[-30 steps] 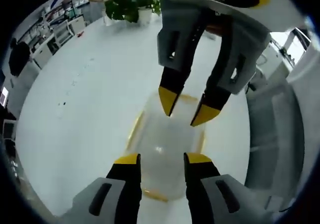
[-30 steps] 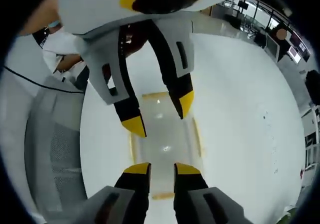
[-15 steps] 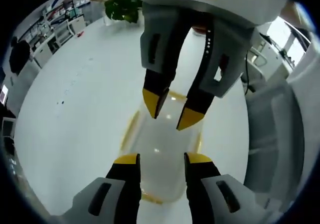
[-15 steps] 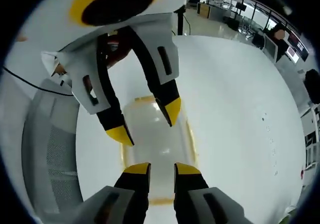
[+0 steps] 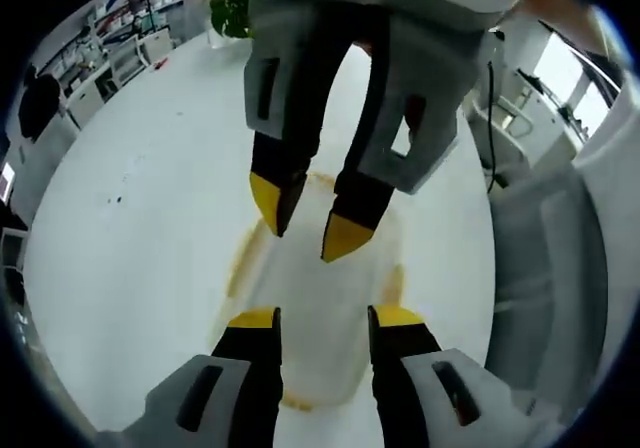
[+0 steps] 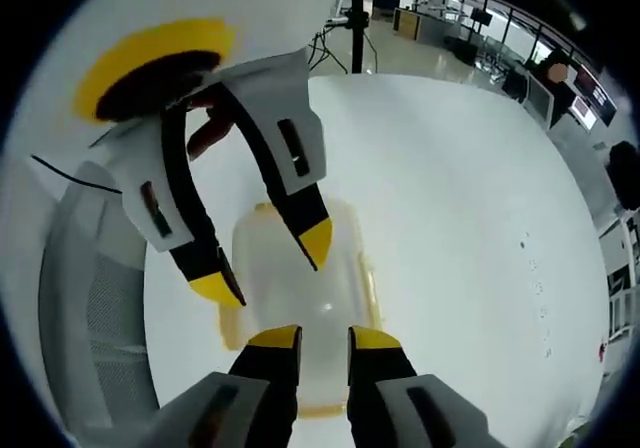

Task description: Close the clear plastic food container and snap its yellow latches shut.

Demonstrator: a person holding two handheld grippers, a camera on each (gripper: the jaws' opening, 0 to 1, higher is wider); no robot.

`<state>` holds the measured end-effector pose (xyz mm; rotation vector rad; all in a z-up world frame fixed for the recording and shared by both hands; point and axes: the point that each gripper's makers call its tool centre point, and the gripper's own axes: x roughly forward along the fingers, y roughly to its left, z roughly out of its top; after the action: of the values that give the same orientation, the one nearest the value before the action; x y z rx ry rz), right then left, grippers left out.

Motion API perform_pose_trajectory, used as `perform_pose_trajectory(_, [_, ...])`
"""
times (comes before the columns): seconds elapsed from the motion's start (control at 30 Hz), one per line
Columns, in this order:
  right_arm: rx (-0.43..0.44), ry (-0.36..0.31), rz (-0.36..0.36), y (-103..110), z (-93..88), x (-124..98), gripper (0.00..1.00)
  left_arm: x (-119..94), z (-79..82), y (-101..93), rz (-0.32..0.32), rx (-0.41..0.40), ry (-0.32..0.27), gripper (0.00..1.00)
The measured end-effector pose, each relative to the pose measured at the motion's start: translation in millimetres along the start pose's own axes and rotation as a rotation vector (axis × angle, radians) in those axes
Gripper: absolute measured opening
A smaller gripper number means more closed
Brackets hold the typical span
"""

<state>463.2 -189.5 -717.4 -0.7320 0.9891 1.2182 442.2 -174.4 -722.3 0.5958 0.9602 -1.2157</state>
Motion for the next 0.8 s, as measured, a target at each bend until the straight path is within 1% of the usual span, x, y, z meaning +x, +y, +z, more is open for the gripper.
perform_pose_trajectory(0.2, [-0.008, -0.004, -0.007, -4.3, 4.1, 1.0, 0.15, -2.0, -1.2, -3.2, 0.001, 0.006, -0.001, 0.33])
perform_pose_trajectory(0.33, [-0.02, 0.003, -0.01, -5.0, 4.2, 3.1, 0.14, -3.2, -6.9, -2.1, 0.016, 0.021, 0.017, 0.34])
perform_pose_trajectory(0.43, [-0.022, 0.0, -0.008, -5.2, 5.5, 3.8, 0.16, -4.7, -8.2, -4.1, 0.013, 0.02, 0.015, 0.34])
perform_pose_trajectory(0.6, [-0.026, 0.0, -0.01, -8.8, 7.1, 4.2, 0.16, -5.9, -12.8, -6.7, 0.013, 0.023, 0.023, 0.35])
perform_pose_trajectory(0.8, [-0.038, 0.012, -0.01, -12.8, 5.0, 6.3, 0.17, -5.6, -13.2, -10.9, 0.011, 0.019, 0.009, 0.38])
